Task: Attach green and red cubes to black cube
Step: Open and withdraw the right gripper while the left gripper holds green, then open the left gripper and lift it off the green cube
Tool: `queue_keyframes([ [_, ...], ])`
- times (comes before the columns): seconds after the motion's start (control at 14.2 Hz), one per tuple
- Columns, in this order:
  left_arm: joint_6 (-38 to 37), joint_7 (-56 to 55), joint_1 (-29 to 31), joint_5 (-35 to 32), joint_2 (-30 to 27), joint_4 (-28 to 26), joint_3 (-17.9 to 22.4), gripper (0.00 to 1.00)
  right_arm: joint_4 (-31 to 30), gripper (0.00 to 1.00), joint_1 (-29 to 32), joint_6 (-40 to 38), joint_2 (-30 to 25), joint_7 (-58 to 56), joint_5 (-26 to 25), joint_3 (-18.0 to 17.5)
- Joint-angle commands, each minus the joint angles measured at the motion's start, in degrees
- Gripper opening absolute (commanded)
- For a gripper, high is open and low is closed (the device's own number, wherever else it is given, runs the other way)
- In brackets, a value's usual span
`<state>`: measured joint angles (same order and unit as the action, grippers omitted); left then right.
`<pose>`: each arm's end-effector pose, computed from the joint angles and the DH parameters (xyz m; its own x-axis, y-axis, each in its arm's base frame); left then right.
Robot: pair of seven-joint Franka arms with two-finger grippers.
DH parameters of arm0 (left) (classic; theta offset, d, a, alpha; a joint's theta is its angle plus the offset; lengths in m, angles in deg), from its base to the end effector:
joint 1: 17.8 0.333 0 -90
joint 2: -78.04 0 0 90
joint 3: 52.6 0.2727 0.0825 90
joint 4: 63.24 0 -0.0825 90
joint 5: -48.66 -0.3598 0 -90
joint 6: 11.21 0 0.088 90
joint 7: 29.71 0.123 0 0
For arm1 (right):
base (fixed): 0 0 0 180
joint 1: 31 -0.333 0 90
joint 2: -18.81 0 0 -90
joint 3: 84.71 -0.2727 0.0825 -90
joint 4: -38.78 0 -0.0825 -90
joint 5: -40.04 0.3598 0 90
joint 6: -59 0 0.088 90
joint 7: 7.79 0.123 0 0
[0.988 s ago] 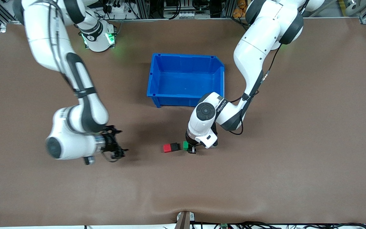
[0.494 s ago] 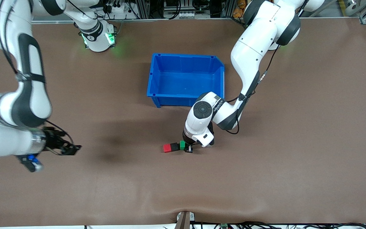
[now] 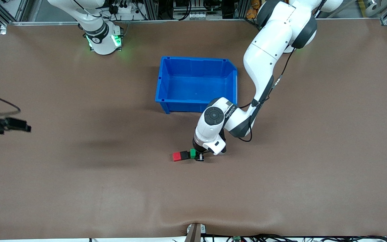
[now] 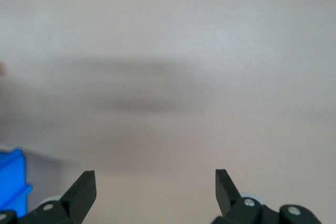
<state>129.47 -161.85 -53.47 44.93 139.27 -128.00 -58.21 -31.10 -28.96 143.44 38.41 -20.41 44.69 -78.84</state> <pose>0.5670 -0.4680 0.1527 -0.0143 0.9802 -0.1973 0.9845 0.0483 0.1689 0.6017 -0.0628 0.5187 0.9929 0.0930 -0.0738 0.0883 -0.9940 -0.0645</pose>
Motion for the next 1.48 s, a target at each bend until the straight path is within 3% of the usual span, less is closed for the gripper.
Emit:
queue_keyframes([
  [0.0, 2.7, -1.5, -1.2, -0.2, 2.6, 2.4, 0.1, 0.14, -9.0, 1.00, 0.7, 0.1, -11.3, -2.1, -1.3, -1.2],
  [0.21, 3.4, -1.5, -1.2, -0.3, 2.8, 2.5, 0.2, 0.24, -18.1, 1.00, 0.8, -0.3, -21.2, -2.1, -1.3, -1.2],
  [0.28, 3.6, -1.4, -1.2, -0.3, 2.8, 2.5, 0.5, 0.47, -20.0, 1.00, 0.6, -0.5, -22.9, -2.1, -1.4, -1.3],
  [0.35, 3.6, -1.3, -1.2, -0.3, 2.8, 2.4, 0.7, 0.99, -20.7, 1.00, 0.5, -1.8, -23.3, -2.0, -1.4, -1.4],
  [0.49, 3.6, -0.8, -1.2, -0.4, 2.2, 2.4, 1.0, 1.00, -19.8, 1.00, 0.3, -3.8, -23.0, -1.7, -1.1, -1.5],
  [0.78, 2.3, 1.3, -0.3, -1.5, -2.2, 1.5, 1.3, 1.00, -10.5, 1.00, 1.2, -4.4, -19.3, -2.1, -1.8, -1.2],
  [1.13, -16.4, 2.8, 0.5, -3.6, -15.2, 0.8, 6.2, 1.00, -10.2, 1.00, 0.2, -4.3, -19.3, -1.7, -5.2, -1.5],
  [1.41, -27.4, 20.6, 5.1, -3.4, -22.8, 0.6, 6.0, 1.00, -10.3, 1.00, -0.4, -4.4, -19.3, -1.7, -5.4, -1.7],
])
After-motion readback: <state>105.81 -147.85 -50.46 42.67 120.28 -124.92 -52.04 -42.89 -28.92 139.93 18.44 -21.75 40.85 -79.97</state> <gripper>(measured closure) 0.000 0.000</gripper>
